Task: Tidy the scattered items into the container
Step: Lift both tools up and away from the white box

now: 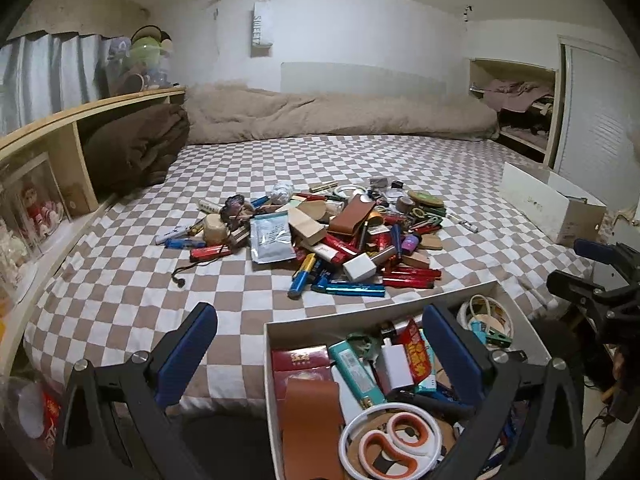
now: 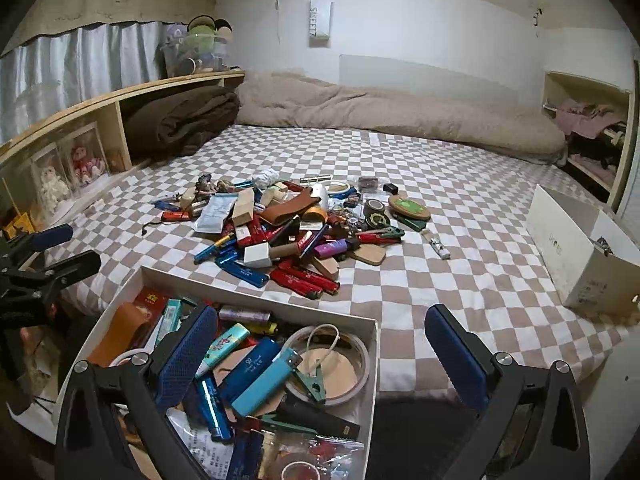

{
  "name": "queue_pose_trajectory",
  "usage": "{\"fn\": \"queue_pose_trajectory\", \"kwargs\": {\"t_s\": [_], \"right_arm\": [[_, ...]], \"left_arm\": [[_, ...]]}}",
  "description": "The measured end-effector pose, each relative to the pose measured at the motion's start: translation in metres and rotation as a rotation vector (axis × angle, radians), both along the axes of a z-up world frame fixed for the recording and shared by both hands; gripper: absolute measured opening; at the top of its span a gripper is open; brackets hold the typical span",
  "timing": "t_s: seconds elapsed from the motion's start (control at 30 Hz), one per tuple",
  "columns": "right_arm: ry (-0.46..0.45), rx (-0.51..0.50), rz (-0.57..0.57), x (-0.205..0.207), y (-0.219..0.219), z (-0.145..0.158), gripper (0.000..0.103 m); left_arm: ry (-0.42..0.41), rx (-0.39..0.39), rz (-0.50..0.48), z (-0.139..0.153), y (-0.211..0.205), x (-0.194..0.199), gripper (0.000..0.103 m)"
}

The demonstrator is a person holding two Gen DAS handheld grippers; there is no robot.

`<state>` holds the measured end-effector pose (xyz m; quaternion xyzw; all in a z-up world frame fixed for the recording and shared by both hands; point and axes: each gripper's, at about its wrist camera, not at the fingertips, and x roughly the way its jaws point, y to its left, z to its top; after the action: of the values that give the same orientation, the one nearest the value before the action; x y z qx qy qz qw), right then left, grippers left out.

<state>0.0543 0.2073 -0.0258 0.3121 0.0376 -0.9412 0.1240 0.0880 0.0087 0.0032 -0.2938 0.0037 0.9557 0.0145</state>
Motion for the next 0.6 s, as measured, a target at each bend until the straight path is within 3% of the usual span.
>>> {"fn": "queue_pose_trajectory", "kwargs": {"t_s": [0.6], "right_arm": [[-0.014,-0.001,-0.009,-0.0037,-0.0007,-0.0027,0.103]], "left_arm": [[-0.041,0.020,-0.005,-0.0098,-0.0027,-0.0036,0.103]]}}
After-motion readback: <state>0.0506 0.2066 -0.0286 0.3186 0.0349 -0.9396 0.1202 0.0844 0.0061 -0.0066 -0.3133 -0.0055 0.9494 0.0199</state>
